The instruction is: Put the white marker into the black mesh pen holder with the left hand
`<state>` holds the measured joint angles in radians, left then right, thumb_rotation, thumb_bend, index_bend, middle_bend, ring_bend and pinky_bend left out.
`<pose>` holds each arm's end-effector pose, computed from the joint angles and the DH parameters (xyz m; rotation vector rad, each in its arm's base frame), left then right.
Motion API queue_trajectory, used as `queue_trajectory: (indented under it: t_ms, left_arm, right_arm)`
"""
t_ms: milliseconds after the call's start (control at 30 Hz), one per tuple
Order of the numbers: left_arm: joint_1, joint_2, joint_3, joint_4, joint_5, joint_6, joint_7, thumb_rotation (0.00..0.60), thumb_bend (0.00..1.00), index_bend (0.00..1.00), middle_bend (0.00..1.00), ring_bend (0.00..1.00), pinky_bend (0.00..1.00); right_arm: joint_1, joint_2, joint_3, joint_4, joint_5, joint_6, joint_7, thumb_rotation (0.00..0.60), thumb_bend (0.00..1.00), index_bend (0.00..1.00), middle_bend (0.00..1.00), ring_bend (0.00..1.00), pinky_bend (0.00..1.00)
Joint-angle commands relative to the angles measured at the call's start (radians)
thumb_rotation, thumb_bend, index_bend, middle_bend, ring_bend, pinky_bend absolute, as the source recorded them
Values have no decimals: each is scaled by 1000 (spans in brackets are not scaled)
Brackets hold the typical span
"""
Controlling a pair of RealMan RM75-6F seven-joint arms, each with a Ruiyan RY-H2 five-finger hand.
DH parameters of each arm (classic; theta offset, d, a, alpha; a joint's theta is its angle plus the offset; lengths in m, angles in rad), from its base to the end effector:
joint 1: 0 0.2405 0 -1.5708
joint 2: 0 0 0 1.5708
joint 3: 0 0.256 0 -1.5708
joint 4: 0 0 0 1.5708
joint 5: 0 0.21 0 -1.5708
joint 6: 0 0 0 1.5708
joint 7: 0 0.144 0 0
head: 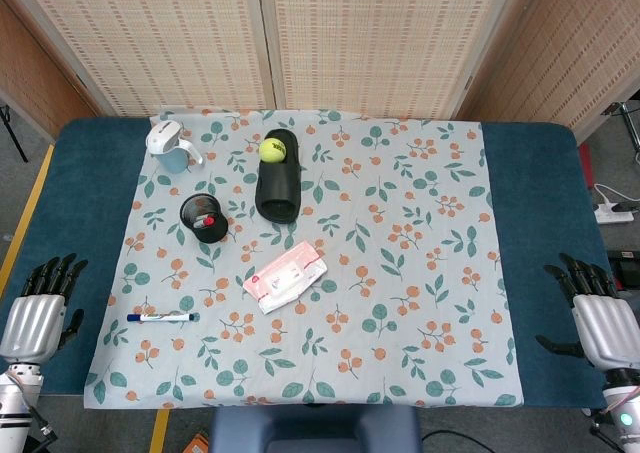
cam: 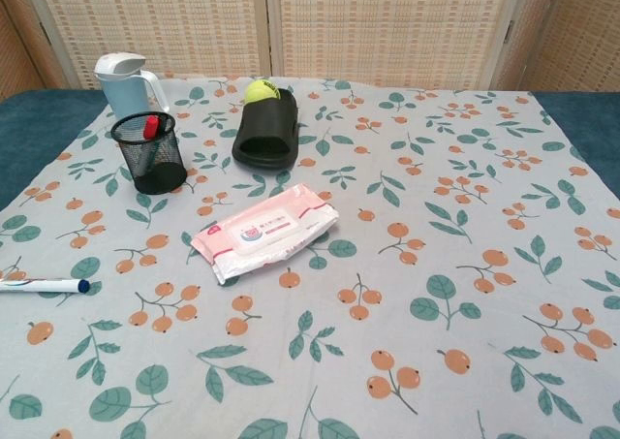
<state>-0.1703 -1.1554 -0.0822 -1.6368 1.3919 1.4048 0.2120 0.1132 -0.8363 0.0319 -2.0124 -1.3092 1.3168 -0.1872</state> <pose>-0.3014 0.2127 0.1440 -1.4270 -0.8257 -0.7799 -0.2747 -0.1743 0.1901 1.4102 -1.0616 0.6747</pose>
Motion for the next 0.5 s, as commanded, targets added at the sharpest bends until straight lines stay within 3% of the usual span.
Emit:
queue_trajectory:
  t_ms: [33,500]
  left_arm:
    - [0,-6,0,2,7,8,2,600,394,118,32,0,86]
    - [3,-12,16,-21,42,26,34,600,395,118,32,0,86]
  right_arm:
    - [2,-1,-1,0,2,-3,-5,600,0,159,0,6,0]
    - [-8,6,-10,-3,-35,10,16,600,0,159,0,6,0]
